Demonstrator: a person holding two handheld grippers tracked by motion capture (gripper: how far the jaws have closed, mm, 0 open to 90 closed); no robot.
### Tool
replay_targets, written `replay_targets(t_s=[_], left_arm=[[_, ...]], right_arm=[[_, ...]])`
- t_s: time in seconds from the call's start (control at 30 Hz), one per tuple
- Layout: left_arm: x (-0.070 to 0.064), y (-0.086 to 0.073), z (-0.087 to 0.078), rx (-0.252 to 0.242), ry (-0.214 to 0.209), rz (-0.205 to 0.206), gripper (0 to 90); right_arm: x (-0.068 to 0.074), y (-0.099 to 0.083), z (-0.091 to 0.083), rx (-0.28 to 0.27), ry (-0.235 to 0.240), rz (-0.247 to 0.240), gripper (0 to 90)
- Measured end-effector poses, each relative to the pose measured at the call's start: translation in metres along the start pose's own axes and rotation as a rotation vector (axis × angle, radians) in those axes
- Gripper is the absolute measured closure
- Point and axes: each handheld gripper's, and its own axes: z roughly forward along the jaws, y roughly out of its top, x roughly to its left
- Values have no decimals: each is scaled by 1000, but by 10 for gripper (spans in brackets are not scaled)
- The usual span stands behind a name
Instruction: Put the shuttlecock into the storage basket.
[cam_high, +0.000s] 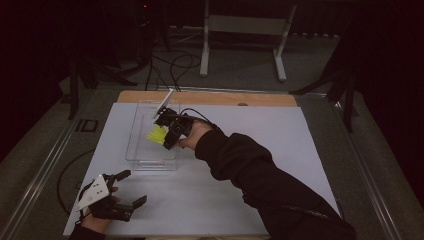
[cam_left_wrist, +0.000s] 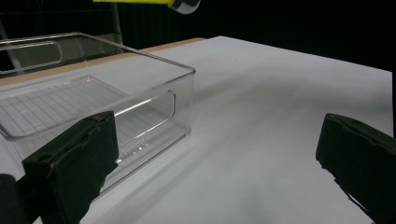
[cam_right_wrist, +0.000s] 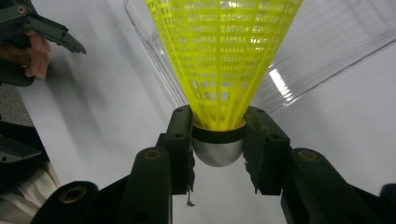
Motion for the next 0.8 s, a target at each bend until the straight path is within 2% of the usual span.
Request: replay_targets(t_s=[0.5, 0.8], left_arm=[[0, 0, 0, -3, -4, -1, 0], [0, 0, 1, 1, -8, 1, 0]], right_arm=[[-6, 0, 28, 29, 23, 44, 648], [-10, 4, 40, 44, 10, 56, 648]])
